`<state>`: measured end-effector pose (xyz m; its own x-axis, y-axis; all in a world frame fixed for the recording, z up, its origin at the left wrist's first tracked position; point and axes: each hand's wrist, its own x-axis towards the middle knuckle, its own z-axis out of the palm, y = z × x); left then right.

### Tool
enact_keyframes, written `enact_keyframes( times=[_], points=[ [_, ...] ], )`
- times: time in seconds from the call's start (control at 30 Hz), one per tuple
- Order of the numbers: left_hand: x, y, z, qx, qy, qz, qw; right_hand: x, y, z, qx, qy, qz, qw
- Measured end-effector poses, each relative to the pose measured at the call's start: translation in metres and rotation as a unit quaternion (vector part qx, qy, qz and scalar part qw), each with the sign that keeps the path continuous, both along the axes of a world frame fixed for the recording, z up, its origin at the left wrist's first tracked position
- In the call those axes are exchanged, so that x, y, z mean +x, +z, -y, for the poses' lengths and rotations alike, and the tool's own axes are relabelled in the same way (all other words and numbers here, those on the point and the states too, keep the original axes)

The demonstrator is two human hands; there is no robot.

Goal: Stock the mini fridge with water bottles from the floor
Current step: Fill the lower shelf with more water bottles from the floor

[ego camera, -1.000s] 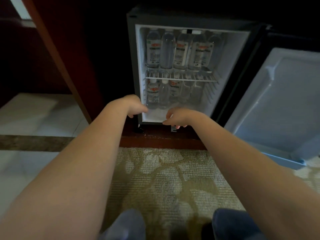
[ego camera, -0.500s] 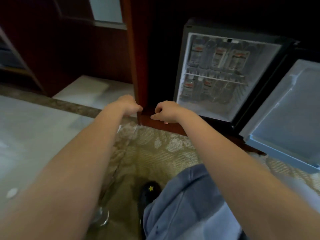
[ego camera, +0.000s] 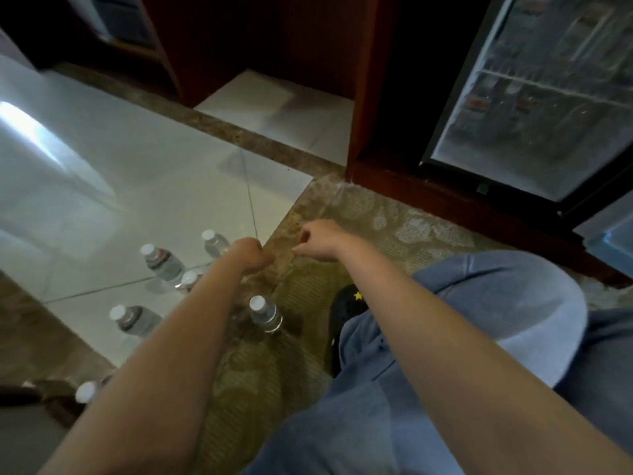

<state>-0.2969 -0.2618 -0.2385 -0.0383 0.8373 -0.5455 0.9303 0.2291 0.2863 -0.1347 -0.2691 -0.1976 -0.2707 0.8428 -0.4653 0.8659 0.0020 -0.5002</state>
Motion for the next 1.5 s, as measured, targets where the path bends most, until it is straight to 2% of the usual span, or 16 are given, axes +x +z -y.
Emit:
enact_keyframes(
  times=[0.2, 0.37, 0.63, 0.87, 1.0, 1.13, 1.3, 1.5],
  points=[
    [-0.005, -0.043, 0.040, -0.023, 0.003, 0.023, 0.999, 0.012, -0.018, 0.016, -0.055, 0.026, 0.042, 0.997],
    [-0.008, -0.080, 0.053, -0.036, 0.052, 0.011, 0.998, 0.006, -0.032, 0.018, -0.070, 0.072, 0.115, 0.988],
    [-0.008, -0.101, 0.054, 0.010, 0.079, -0.013, 0.997, 0.005, -0.033, 0.018, -0.067, 0.072, 0.102, 0.990],
    [-0.013, -0.088, 0.043, 0.039, 0.032, -0.020, 0.999, 0.007, -0.034, 0.018, -0.074, 0.063, 0.099, 0.990],
    [-0.015, -0.056, 0.025, 0.078, -0.012, -0.021, 0.997, 0.008, -0.031, 0.019, -0.078, 0.046, 0.083, 0.992],
    [-0.010, -0.011, 0.005, 0.132, -0.066, 0.014, 0.989, 0.008, -0.033, 0.021, -0.070, 0.029, 0.061, 0.995],
    [0.013, 0.040, -0.002, 0.191, -0.137, 0.077, 0.969, 0.005, -0.036, 0.021, -0.094, -0.005, -0.027, 0.995],
    [0.021, 0.050, 0.009, 0.187, -0.086, 0.221, 0.953, 0.010, -0.028, 0.017, -0.033, -0.058, -0.135, 0.989]
  ],
)
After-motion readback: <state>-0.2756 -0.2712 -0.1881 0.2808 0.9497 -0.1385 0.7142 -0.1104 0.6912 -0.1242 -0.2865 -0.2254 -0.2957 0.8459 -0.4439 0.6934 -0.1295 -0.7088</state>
